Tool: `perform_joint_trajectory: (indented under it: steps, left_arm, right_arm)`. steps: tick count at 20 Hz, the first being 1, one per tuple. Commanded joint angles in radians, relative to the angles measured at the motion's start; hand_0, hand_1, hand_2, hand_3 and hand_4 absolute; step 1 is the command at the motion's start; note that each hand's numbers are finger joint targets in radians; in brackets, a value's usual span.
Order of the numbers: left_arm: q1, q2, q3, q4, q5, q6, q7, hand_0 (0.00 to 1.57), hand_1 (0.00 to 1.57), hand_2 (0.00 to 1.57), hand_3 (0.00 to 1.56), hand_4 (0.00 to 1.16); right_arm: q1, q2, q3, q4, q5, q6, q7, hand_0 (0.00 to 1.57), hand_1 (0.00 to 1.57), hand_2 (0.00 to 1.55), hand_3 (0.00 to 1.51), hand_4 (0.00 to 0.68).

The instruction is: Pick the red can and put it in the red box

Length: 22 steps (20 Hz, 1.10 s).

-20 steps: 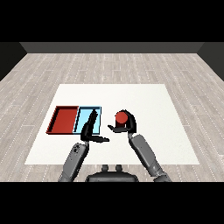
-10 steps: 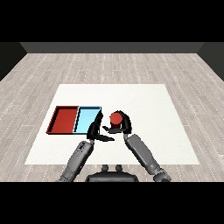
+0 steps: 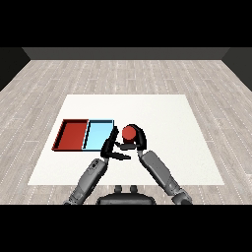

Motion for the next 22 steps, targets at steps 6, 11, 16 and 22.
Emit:
perform_joint_trajectory:
  steps: [6, 11, 16, 22]
  left_arm:
    - [-0.103, -0.001, -0.092, 0.115, 0.130, 0.061, -0.062, 0.00, 0.00, 0.00, 0.00, 0.00]
    - [-0.127, -0.001, -0.100, 0.149, 0.143, 0.056, -0.089, 0.00, 0.00, 0.00, 0.00, 0.00]
    - [-0.145, -0.001, -0.085, 0.126, 0.123, 0.057, -0.066, 0.00, 0.00, 0.00, 0.00, 0.00]
    - [-0.088, 0.000, -0.063, 0.103, 0.043, 0.188, -0.025, 0.00, 0.00, 0.00, 0.00, 0.60]
  right_arm:
    - [-0.081, 0.001, 0.116, 0.038, -0.120, -0.091, -0.022, 1.48, 1.48, 1.44, 1.37, 0.621]
    - [-0.097, 0.001, 0.111, 0.081, -0.130, -0.079, -0.068, 1.50, 1.50, 1.45, 1.38, 0.618]
    - [-0.126, 0.001, 0.135, 0.074, -0.141, -0.104, -0.034, 1.48, 1.48, 1.46, 1.37, 0.632]
    - [-0.093, 0.000, 0.210, 0.067, -0.175, -0.148, -0.082, 1.46, 1.46, 1.45, 1.37, 0.626]
